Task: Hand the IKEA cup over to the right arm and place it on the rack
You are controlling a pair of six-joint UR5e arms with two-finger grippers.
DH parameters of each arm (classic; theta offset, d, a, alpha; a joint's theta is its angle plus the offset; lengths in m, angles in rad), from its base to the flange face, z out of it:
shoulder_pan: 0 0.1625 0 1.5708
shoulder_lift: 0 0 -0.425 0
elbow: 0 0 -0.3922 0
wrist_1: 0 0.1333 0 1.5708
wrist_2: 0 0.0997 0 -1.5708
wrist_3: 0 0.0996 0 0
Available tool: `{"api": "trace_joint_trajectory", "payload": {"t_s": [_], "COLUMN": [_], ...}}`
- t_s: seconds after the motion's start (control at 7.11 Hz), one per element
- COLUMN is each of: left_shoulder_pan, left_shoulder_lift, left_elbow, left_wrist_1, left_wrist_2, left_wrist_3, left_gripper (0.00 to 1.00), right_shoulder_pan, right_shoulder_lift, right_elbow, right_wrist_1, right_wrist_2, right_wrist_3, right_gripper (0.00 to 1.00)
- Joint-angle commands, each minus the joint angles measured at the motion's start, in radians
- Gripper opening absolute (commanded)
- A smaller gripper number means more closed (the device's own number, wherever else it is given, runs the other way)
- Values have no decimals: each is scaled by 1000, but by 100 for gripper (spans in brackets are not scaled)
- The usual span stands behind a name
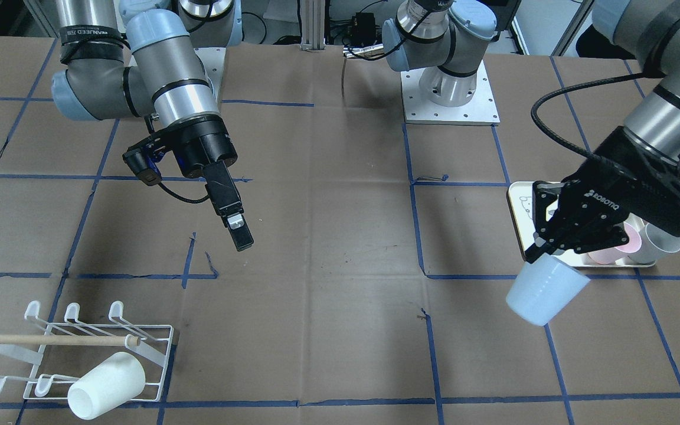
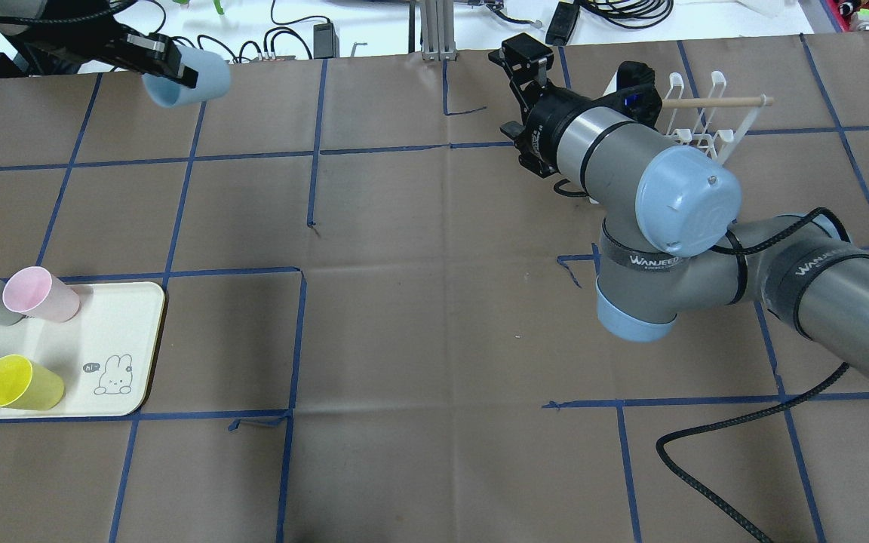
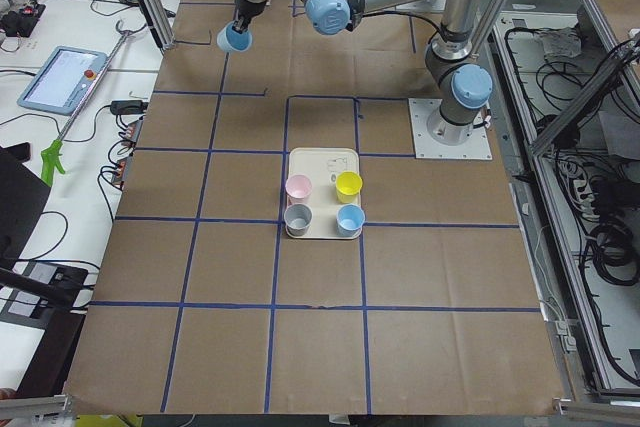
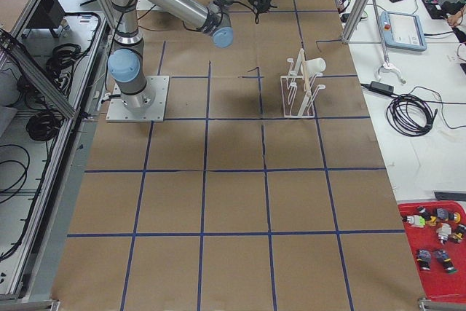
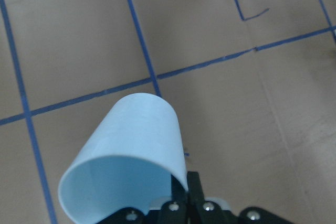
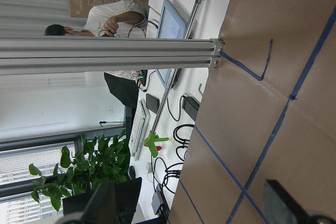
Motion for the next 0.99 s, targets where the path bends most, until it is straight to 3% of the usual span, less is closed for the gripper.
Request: {"api": "trace_joint_trajectory", "payload": {"t_s": [0.0, 0.14, 0.28, 0.42, 0.7, 0.84], "left_shoulder_pan": [-63, -65, -65, -68, -80, -112], "left_shoulder_lift": [12, -19, -27, -34, -162, -178], "left_elbow": [-187, -276, -363, -429, -444, -442], "left_wrist_1": [386, 590, 727, 841, 1045, 1101], "left_wrist_2": [-231, -386, -482, -540, -633, -634], "left_wrist_3": [3, 0, 4, 4, -2, -41], "left_gripper": [0, 0, 0, 0, 2, 4], "right_shoulder_pan": [2, 2, 2, 2, 2, 2], "right_shoulder_lift": [4, 5, 5, 8, 17, 21], "right_elbow": [1, 1, 2, 1, -2, 1], "right_wrist_1": [-3, -8, -10, -7, 1, -5], "right_wrist_2": [5, 5, 17, 96, 150, 163], "right_wrist_3": [7, 7, 7, 12, 12, 15], "right_gripper": [100, 100, 100, 100, 100, 100]}}
